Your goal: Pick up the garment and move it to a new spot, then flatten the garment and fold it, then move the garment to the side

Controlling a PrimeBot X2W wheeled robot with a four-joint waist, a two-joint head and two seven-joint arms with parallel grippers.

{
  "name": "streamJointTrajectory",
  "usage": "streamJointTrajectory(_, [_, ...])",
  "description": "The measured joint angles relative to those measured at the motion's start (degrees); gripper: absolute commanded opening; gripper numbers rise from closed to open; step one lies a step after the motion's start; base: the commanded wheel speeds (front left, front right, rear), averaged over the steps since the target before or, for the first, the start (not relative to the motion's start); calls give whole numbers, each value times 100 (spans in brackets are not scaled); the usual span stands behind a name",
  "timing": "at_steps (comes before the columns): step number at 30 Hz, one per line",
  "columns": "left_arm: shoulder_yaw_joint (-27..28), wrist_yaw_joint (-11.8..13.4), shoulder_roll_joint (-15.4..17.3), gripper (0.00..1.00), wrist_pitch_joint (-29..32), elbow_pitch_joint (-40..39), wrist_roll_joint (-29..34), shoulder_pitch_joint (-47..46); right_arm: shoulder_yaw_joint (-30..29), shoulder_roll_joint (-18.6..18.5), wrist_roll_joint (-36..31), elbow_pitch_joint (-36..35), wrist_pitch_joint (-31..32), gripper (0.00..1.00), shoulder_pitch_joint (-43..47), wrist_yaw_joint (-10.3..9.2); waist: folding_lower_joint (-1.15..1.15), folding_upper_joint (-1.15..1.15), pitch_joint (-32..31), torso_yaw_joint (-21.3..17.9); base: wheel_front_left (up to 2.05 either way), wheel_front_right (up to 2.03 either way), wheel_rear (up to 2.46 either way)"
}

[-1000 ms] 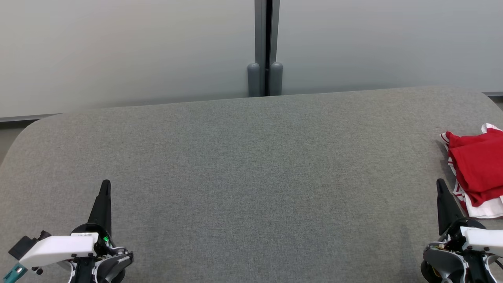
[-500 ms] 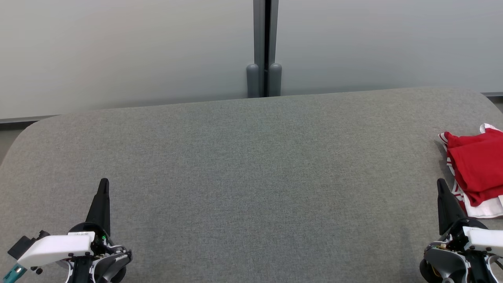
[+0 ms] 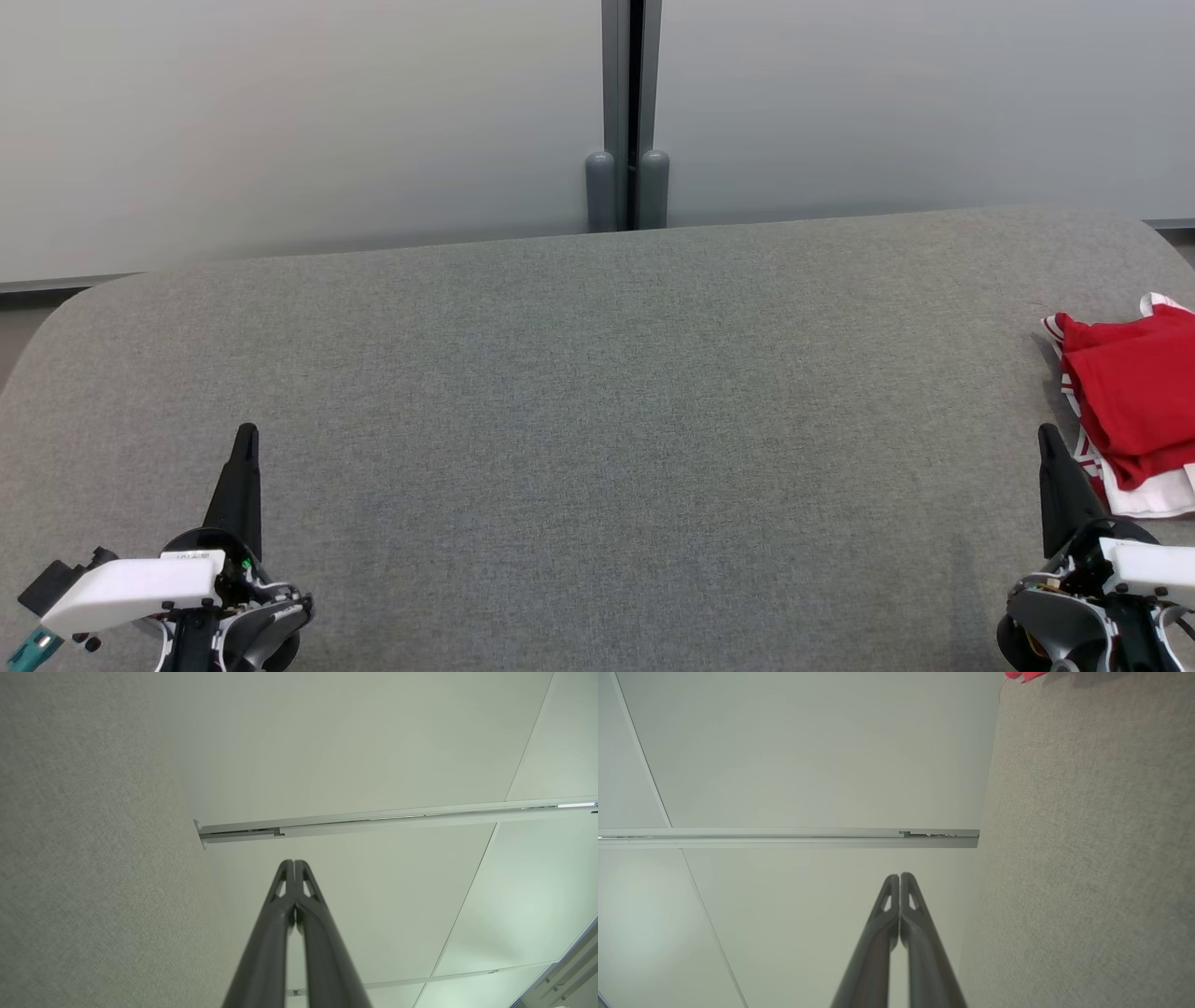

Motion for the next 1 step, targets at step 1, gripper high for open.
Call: streamJointTrajectory(1, [1,0,0,0,0,0,0,0,0,0,0,0,0,0,0,0,0,0,0,0,0,0,0])
